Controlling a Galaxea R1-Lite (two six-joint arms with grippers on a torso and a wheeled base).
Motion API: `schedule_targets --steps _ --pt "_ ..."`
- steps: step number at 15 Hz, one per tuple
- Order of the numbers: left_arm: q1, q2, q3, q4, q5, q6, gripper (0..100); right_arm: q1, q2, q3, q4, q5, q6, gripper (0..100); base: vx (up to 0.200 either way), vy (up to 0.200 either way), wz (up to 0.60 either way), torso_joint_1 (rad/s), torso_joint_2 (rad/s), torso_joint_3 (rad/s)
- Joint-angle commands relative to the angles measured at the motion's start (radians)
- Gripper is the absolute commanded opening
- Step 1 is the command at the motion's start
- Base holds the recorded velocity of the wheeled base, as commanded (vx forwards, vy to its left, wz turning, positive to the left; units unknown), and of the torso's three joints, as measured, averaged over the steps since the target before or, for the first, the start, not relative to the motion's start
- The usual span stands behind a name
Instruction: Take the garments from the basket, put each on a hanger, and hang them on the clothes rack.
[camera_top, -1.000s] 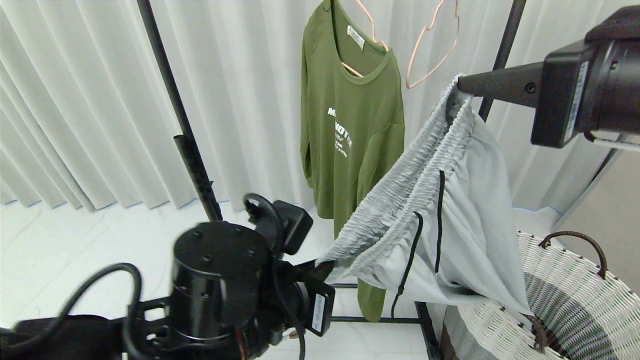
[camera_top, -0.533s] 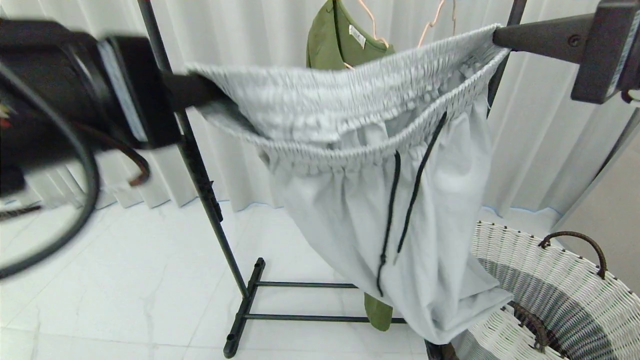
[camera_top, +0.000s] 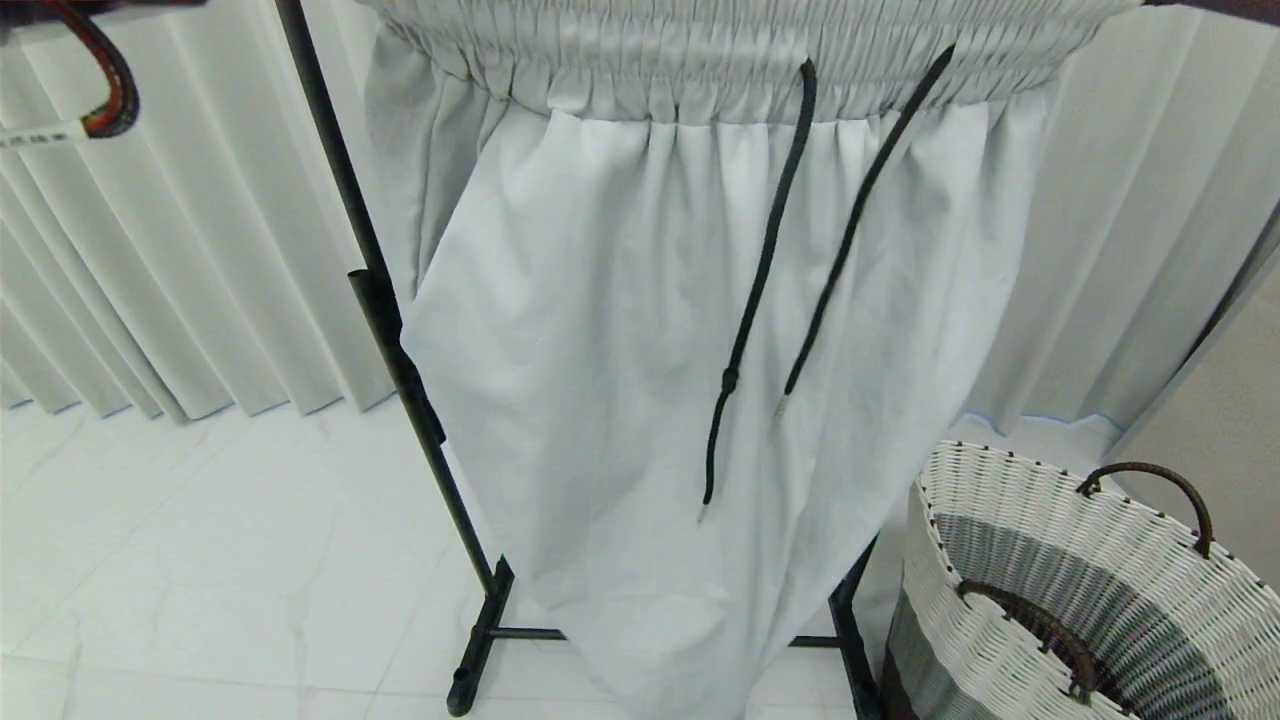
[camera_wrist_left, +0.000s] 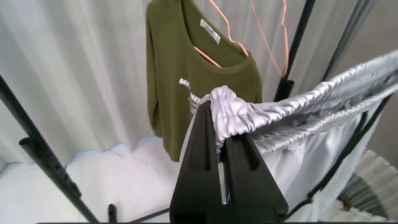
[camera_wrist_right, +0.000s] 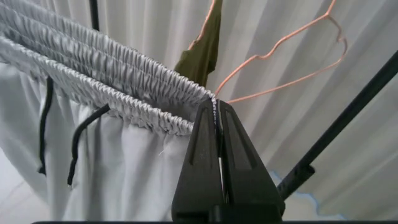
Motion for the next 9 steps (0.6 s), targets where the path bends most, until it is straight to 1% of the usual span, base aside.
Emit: schedule_targets --steps 1,3,4,6,8,9 --pt "-0.047 0.006 0.025 0.0 0.016 0.007 0 0.0 -0.01 -0.004 -0.001 0.0 -0.013 0 0.0 0.0 0.0 0.0 0.0 0.0" --pt "-0.118 0.003 0.033 -0.002 0.051 0.007 0 0.0 -0.013 -0.012 0.001 0.0 -0.027 0 0.0 0.0 0.0 0.0 0.0 0.0" --pt "-0.126 0.006 0.033 -0.002 0.065 0.008 0 0.0 -0.021 -0.012 0.008 0.0 -0.029 0 0.0 0.0 0.0 0.0 0.0 0.0" --pt "-0.124 0.021 0.019 -0.005 0.073 0.025 0 0.0 -0.064 -0.036 0.106 0.0 -0.038 0 0.0 0.0 0.0 0.0 0.0 0.0" --pt "-0.123 0.052 -0.03 -0.008 0.073 0.04 0 0.005 -0.108 -0.093 0.26 0.003 -0.038 0 0.0 0.0 0.0 0.0 0.0 0.0" --pt "-0.123 0.073 -0.052 -0.008 0.073 0.039 0 0.009 -0.122 -0.101 0.307 0.006 -0.038 0 0.0 0.0 0.0 0.0 0.0 0.0"
